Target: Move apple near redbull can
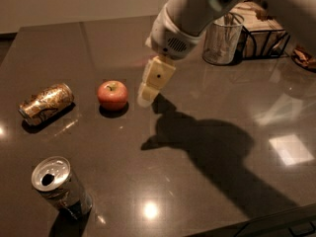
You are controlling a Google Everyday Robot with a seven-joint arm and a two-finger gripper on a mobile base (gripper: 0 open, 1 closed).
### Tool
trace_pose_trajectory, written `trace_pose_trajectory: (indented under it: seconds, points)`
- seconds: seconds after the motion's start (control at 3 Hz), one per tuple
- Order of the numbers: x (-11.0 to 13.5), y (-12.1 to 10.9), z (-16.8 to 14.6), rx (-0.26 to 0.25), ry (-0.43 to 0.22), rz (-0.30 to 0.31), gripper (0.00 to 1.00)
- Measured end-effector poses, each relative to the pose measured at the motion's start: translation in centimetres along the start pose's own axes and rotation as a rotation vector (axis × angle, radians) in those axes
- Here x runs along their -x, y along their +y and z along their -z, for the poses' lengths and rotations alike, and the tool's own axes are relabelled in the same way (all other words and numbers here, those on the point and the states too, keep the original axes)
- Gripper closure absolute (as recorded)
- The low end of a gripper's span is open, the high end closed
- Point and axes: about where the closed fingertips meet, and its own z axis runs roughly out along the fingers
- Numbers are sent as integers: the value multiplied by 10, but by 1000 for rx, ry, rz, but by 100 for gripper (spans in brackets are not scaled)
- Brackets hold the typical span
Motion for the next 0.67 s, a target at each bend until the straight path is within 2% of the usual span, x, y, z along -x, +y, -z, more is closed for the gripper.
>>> trace_pose_trajectory:
  seconds: [0.33, 0.67]
  points:
    - [25, 3, -44, 47, 3, 14, 0]
    - [38, 5, -82, 98, 20, 12, 0]
